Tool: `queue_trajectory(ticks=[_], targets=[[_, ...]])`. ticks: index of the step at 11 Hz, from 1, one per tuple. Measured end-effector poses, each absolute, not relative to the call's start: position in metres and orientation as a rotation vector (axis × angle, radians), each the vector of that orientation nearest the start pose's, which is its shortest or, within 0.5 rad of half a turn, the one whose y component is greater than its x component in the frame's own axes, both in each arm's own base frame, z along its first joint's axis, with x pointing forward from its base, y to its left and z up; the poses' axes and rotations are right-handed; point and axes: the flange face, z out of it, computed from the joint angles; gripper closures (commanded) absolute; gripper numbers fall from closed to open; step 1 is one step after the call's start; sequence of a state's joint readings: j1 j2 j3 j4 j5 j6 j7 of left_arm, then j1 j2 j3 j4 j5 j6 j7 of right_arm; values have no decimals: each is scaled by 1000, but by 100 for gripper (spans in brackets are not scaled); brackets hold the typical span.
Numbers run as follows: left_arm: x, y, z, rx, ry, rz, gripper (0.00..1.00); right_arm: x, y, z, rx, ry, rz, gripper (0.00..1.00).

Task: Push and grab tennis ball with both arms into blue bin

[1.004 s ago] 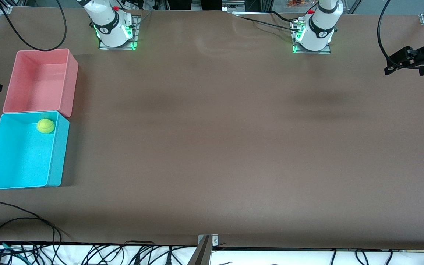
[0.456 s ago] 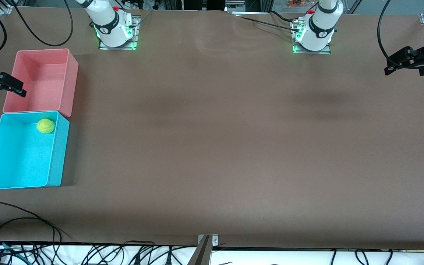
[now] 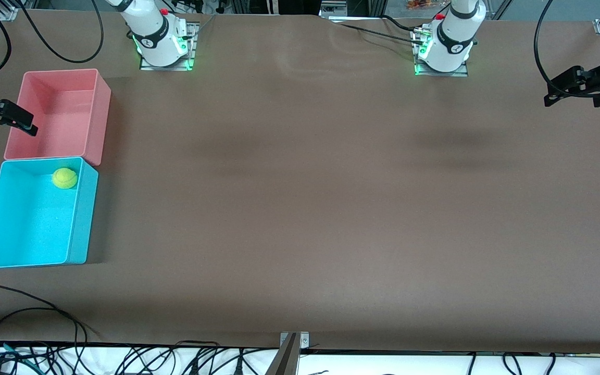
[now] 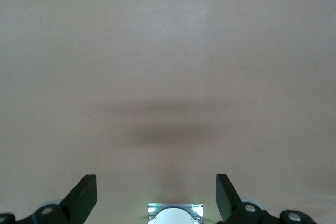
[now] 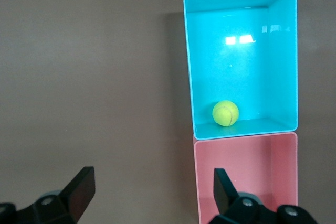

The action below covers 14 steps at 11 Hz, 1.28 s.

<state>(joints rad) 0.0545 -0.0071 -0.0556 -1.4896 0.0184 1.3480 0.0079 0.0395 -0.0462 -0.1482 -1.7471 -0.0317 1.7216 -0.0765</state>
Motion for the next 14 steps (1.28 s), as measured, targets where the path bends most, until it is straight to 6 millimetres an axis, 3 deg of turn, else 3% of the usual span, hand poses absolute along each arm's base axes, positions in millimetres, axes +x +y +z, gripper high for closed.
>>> queue_trajectory(ticks=[5, 14], targets=[[528, 2, 648, -3116, 10, 210, 0, 544, -53, 584, -3166, 14, -6, 0], [528, 2, 648, -3116, 9, 210, 0, 530, -54, 634, -3164, 21, 1, 0]])
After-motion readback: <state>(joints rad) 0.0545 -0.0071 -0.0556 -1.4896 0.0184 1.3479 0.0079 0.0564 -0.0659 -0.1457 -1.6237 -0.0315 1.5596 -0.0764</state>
